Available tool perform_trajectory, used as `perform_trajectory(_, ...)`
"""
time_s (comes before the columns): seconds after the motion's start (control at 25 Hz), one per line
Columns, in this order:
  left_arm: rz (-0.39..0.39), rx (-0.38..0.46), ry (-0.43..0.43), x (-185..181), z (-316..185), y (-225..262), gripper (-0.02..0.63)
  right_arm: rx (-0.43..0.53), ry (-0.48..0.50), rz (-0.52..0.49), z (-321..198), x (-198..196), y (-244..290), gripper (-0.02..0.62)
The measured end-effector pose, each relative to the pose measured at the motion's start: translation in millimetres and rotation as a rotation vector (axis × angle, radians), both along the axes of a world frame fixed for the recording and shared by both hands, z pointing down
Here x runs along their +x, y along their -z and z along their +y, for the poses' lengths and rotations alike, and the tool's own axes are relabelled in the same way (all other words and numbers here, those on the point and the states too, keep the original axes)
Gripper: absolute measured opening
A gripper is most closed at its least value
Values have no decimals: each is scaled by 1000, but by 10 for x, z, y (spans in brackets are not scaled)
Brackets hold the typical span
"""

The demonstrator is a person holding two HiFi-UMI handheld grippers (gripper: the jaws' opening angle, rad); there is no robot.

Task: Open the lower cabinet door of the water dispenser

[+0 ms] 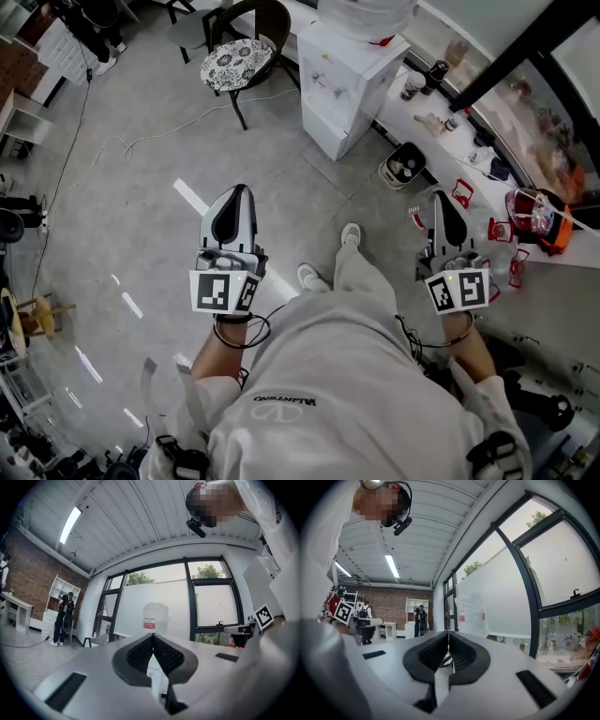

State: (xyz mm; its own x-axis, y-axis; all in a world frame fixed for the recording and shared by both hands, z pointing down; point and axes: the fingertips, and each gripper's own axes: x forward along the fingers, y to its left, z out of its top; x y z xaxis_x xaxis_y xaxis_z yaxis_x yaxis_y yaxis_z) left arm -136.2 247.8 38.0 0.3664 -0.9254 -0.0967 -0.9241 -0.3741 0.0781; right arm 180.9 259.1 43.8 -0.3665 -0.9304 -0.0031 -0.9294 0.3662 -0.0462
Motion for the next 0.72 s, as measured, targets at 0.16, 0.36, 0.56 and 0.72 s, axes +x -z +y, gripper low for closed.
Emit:
perform_trajectory(0.16, 0, -1, -12, 64, -139, -19, 3, -7, 0, -1, -127, 14, -47, 14)
perform_trajectory(0.36, -9, -1, -18, 176, -382, -18, 3, -17, 16, -4, -426, 44, -119, 15)
perform_trajectory(0.56, -21, -5, -17, 293, -794, -32, 3, -23, 56, -7, -873, -8, -177, 14)
perform_trajectory(0.72, -39, -5, -17, 431, -1224, -61, 3, -34, 84, -12, -1284, 11, -254, 14)
